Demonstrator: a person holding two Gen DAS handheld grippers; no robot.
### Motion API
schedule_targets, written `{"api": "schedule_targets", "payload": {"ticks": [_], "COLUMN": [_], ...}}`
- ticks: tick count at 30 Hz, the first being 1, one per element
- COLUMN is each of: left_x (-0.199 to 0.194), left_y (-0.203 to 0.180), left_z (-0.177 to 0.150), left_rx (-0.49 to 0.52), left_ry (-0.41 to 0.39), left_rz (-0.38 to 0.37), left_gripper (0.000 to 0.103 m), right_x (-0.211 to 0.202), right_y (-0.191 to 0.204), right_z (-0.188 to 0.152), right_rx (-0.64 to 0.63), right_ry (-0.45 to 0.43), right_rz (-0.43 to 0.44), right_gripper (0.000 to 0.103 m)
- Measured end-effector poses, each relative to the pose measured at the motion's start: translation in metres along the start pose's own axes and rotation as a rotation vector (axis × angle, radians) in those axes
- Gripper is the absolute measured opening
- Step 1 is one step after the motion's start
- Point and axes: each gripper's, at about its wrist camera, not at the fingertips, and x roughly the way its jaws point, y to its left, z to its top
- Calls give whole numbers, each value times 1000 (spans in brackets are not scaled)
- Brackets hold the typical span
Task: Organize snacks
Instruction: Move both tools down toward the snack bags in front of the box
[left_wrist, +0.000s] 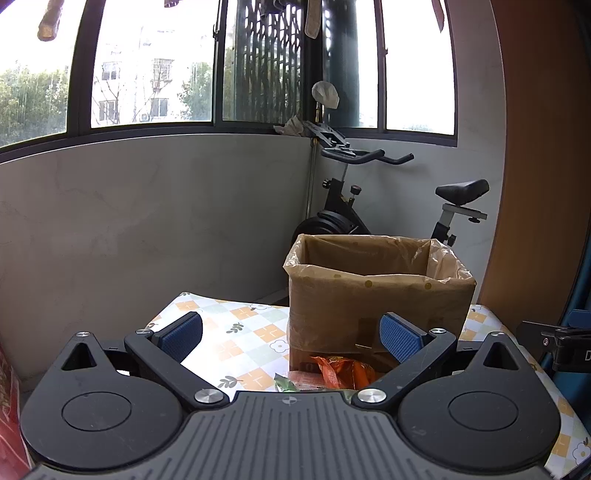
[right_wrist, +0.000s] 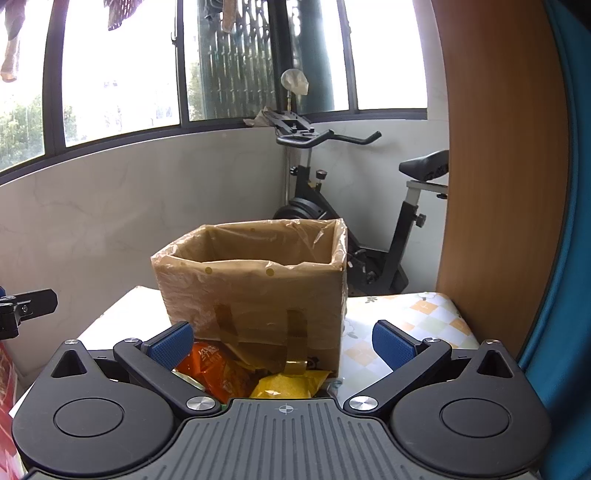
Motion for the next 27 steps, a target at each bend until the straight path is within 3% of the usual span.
{"api": "schedule_targets", "payload": {"ticks": [27], "left_x": [-2], "left_y": [1], "left_z": [-2], "left_rx": [-14], "left_ry": [4], "left_rz": [-25], "left_gripper": [103], "right_x": [2], "right_y": [0], "right_z": [1], "right_rx": [0], "right_ry": [4], "right_rz": [-7], "right_gripper": [103]}}
